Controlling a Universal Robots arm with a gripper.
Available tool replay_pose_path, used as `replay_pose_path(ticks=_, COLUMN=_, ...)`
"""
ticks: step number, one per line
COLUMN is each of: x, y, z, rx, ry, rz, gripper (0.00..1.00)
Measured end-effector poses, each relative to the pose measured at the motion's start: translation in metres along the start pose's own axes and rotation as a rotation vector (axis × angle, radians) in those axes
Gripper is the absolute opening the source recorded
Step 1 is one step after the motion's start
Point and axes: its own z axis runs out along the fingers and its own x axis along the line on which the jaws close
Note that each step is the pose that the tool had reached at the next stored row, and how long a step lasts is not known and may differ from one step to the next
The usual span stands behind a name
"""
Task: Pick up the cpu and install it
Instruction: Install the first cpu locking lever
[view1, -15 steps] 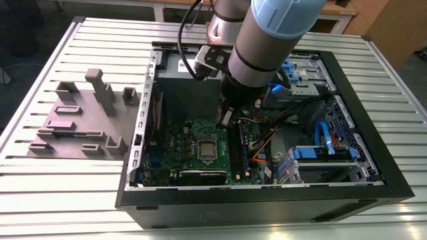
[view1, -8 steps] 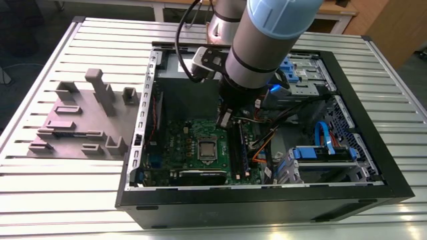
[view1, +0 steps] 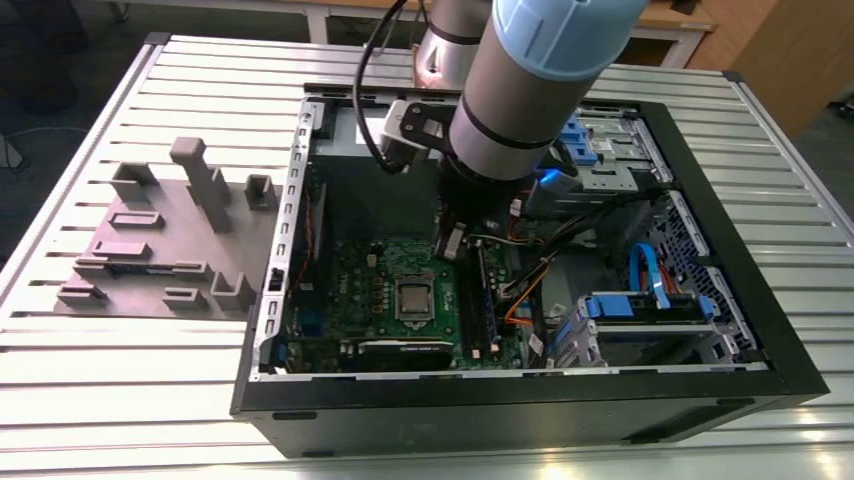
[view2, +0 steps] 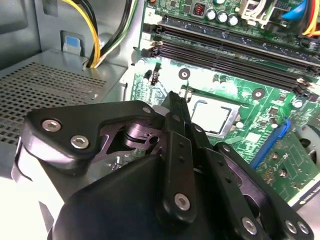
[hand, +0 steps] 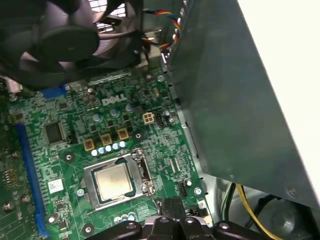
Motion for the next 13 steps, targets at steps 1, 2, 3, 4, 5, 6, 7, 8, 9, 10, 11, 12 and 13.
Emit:
replay_pose_path(ticks=1, x=0.001, y=-0.0001, z=-0.0001, rx=-0.0004, ry=0.0006, rz=-0.003, gripper=0.11)
replay_pose_path(ticks=2, x=0.002, y=-0.0002, z=-0.0003, rx=-0.0007, ry=0.001, rz=-0.007, gripper=0.11)
replay_pose_path(ticks=3, x=0.003, y=-0.0004, z=-0.0004, rx=-0.001, ry=0.0015, rz=-0.01, gripper=0.11)
replay_pose_path(ticks=4, x=0.0042, y=-0.0007, z=-0.0006, rx=-0.0012, ry=0.0018, rz=-0.013, gripper=0.11)
replay_pose_path(ticks=5, x=0.0055, y=-0.0011, z=-0.0008, rx=-0.0014, ry=0.0022, rz=-0.015, gripper=0.11)
replay_pose_path(ticks=6, x=0.0068, y=-0.0014, z=-0.001, rx=-0.0015, ry=0.0023, rz=-0.017, gripper=0.11)
replay_pose_path(ticks=7, x=0.0077, y=-0.0017, z=-0.0012, rx=-0.0017, ry=0.0026, rz=-0.018, gripper=0.11)
replay_pose_path(ticks=8, x=0.0088, y=-0.0021, z=-0.0013, rx=-0.0018, ry=0.0027, rz=-0.02, gripper=0.11)
replay_pose_path(ticks=9, x=0.01, y=-0.0024, z=-0.0015, rx=-0.0019, ry=0.0028, rz=-0.021, gripper=0.11)
replay_pose_path(ticks=10, x=0.0111, y=-0.0027, z=-0.0016, rx=-0.0019, ry=0.0029, rz=-0.022, gripper=0.11)
replay_pose_path(ticks=11, x=0.0123, y=-0.0031, z=-0.0019, rx=-0.0019, ry=0.0031, rz=-0.023, gripper=0.11)
replay_pose_path(ticks=12, x=0.0136, y=-0.0035, z=-0.0021, rx=-0.0019, ry=0.0034, rz=-0.024, gripper=0.11)
replay_pose_path(ticks=13, x=0.0149, y=-0.0039, z=-0.0023, rx=-0.002, ry=0.0034, rz=-0.025, gripper=0.11)
